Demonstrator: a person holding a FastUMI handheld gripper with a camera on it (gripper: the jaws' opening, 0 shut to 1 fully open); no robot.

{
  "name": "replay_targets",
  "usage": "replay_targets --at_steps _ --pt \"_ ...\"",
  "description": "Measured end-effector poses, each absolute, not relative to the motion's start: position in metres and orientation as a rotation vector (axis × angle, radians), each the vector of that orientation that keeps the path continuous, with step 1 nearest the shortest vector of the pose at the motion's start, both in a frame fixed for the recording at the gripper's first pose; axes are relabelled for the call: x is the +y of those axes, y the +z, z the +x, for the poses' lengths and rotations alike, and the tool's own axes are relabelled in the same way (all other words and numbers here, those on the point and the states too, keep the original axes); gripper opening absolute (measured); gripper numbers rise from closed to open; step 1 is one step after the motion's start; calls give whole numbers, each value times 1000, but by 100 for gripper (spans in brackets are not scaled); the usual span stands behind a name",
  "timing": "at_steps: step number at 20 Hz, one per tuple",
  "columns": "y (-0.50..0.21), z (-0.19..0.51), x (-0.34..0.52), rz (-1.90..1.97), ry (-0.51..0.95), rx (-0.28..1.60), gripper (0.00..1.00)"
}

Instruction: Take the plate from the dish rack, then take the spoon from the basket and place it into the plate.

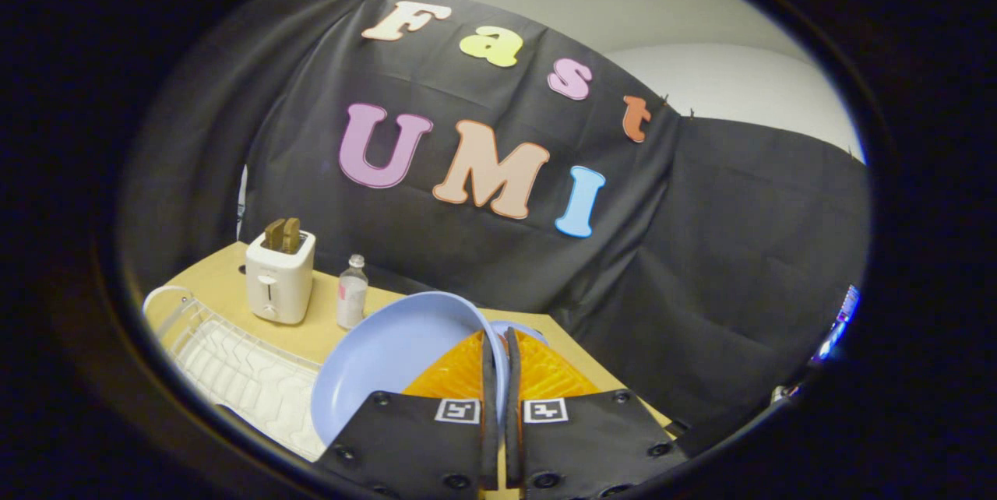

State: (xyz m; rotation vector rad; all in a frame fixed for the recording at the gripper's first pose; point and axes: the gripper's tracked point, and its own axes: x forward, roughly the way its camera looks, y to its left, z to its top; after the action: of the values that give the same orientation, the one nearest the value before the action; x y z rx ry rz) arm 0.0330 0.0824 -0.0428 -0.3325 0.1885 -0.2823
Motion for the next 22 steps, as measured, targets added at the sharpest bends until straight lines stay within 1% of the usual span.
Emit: replay_targets --at_steps 7,12,22 --pt "-45 11 28 -223 -325 217 6" --pt "-72 -7 -12 -156 -349 271 6" --pt "-137 -40 -58 -28 -364 369 6"
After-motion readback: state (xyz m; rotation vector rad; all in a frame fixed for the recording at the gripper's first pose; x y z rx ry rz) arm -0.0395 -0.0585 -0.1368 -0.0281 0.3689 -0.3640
